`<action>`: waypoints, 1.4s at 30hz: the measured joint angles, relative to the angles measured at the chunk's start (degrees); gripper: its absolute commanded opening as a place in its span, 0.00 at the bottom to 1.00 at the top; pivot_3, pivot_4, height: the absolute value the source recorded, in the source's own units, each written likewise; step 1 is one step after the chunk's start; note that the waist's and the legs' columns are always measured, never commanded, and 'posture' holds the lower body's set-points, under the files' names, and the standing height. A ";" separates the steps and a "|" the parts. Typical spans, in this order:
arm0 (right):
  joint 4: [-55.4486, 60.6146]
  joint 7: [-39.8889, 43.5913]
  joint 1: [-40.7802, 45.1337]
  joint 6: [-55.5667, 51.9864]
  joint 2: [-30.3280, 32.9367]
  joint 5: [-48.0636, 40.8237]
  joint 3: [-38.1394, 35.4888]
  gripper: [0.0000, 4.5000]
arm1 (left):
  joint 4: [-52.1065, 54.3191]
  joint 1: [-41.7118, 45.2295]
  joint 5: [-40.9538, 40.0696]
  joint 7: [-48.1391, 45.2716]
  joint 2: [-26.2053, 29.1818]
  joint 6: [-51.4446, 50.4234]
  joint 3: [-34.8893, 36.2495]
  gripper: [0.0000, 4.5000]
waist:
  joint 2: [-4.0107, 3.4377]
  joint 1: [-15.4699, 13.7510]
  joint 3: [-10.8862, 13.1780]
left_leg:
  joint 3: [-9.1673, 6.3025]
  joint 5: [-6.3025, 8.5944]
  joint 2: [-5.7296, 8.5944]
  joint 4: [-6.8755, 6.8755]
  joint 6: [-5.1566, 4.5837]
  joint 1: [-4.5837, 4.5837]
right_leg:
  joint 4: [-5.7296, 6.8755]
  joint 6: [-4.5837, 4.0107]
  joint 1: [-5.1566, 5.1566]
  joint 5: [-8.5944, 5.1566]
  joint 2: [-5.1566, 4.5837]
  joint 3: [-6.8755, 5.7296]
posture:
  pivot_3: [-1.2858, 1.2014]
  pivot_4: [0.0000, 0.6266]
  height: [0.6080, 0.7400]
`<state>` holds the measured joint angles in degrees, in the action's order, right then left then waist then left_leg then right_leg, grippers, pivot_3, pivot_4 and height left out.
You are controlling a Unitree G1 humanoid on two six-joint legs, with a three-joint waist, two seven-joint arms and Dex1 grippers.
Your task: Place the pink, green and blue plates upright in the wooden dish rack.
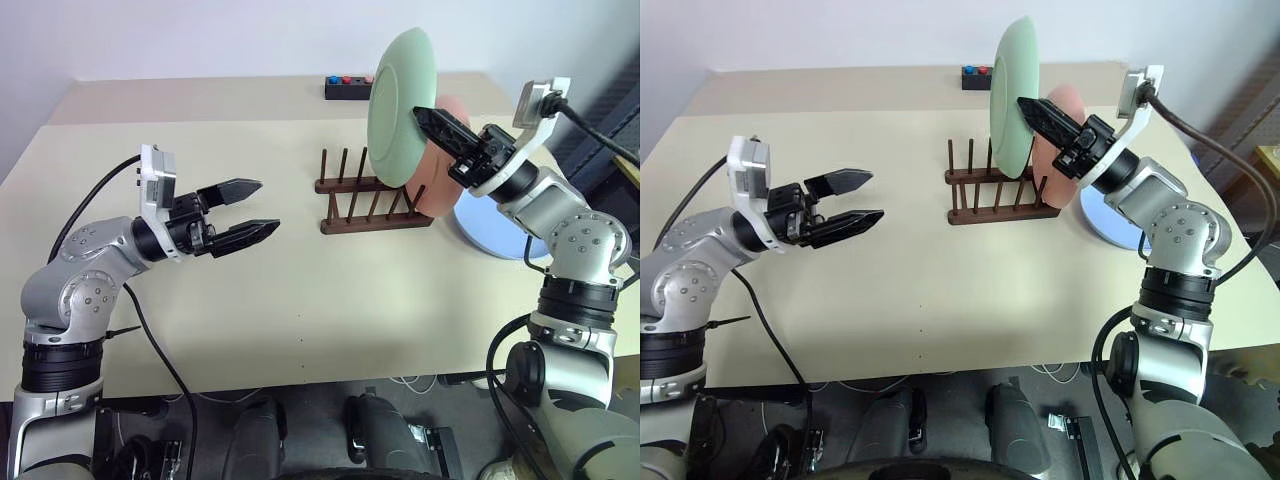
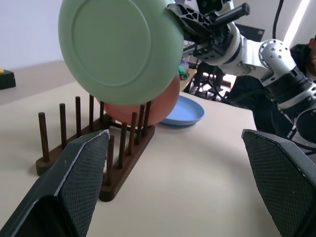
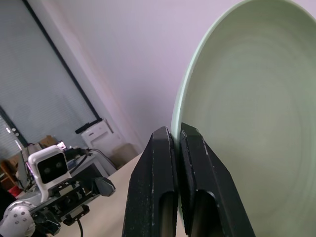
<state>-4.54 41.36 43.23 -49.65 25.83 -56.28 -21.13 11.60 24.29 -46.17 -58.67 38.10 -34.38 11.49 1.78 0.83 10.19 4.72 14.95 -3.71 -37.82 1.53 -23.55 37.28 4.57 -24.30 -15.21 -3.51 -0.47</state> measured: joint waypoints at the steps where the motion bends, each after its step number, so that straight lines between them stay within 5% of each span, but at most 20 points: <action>1: -0.26 0.10 0.00 0.04 0.03 0.02 0.06 0.00 | 0.15 0.00 0.00 -0.08 0.00 0.00 -0.05 0.98 | 0.00 0.01 0.00 | 0.00 0.00 0.00 0.00 0.00 0.00 | 0.00 0.00 0.00 0.00 0.00 0.00 | 0.52 0.24 1.00; 42: -5.90 3.93 -3.72 3.43 0.86 5.53 2.66 0.00 | 0.58 -0.68 2.83 -1.69 0.69 1.52 -0.17 0.98 | 0.00 -0.03 0.00 | 0.01 0.00 0.00 0.00 0.00 0.00 | -0.01 0.00 0.00 0.00 0.00 0.00 | 0.52 0.24 1.00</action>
<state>-10.44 45.29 39.51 -46.22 26.69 -50.75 -18.47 12.17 23.61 -43.34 -60.36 38.79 -32.86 11.32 1.78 0.80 10.19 4.72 14.95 -3.71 -37.82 1.53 -23.55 37.27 4.57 -24.31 -15.21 -3.51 -0.47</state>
